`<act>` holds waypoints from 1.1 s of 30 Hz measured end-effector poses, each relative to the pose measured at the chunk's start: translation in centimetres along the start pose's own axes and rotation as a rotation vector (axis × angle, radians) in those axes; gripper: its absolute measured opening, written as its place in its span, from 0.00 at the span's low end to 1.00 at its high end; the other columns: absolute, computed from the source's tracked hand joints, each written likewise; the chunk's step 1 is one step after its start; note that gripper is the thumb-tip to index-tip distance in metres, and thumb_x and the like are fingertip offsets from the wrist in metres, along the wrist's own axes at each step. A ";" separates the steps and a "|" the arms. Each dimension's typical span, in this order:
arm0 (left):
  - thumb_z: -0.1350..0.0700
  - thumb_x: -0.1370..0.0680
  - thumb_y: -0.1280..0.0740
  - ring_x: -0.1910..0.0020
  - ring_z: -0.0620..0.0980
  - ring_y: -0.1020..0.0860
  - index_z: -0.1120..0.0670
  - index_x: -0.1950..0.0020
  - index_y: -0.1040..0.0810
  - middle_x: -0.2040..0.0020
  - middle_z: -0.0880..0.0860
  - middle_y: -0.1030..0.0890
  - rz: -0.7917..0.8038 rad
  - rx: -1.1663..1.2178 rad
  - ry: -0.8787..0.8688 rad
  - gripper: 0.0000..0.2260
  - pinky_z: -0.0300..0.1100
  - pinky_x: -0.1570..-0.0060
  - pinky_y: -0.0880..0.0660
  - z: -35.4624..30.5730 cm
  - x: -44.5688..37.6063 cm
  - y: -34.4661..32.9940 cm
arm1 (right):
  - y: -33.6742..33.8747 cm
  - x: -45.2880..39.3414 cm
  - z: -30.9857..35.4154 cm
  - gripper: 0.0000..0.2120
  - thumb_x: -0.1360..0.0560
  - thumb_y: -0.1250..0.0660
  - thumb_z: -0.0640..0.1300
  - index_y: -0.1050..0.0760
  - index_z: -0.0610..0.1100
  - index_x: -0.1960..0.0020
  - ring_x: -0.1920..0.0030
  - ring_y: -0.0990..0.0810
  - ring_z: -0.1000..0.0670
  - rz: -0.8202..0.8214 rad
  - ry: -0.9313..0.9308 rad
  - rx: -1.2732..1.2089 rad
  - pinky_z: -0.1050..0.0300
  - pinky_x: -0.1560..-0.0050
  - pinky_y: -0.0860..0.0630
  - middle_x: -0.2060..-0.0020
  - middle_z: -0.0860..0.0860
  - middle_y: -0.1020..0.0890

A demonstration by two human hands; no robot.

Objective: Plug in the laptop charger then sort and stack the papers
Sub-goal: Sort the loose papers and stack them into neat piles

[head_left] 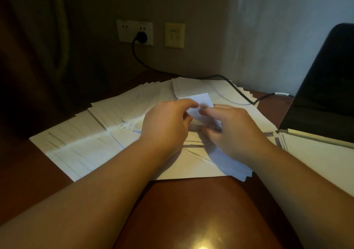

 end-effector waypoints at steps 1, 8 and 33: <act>0.56 0.18 0.35 0.51 0.42 0.23 0.44 0.30 0.25 0.44 0.48 0.18 -0.047 0.034 -0.014 0.18 0.26 0.51 0.28 -0.3 0.1 0.2 | 0.0 0.0 -0.1 0.18 0.22 0.31 0.42 0.24 0.50 0.33 0.49 0.25 0.56 -0.008 0.003 0.027 0.72 0.51 0.33 0.47 0.56 0.21; 0.59 0.21 0.29 0.55 0.42 0.22 0.46 0.35 0.21 0.50 0.45 0.18 -0.224 0.161 -0.057 0.17 0.38 0.53 0.22 -1.0 0.5 1.2 | 0.5 -0.2 -0.3 0.06 0.22 0.32 0.42 0.17 0.48 0.48 0.55 0.22 0.50 -0.130 -0.060 0.073 0.59 0.56 0.27 0.57 0.53 0.19; 0.52 0.19 0.34 0.51 0.48 0.22 0.46 0.42 0.16 0.47 0.48 0.17 0.106 -0.136 0.036 0.09 0.42 0.51 0.24 0.0 -0.3 -0.4 | 1.1 -0.1 0.0 0.25 0.20 0.34 0.42 0.35 0.51 0.25 0.47 0.21 0.53 -0.391 -0.222 -0.086 0.70 0.53 0.31 0.37 0.52 0.21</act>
Point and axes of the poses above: each hand's wrist, its own x-axis away from the middle knuckle, its own y-axis out of the back of the hand, z = x × y, the point moved 2 cm from there along -x, towards the middle knuckle
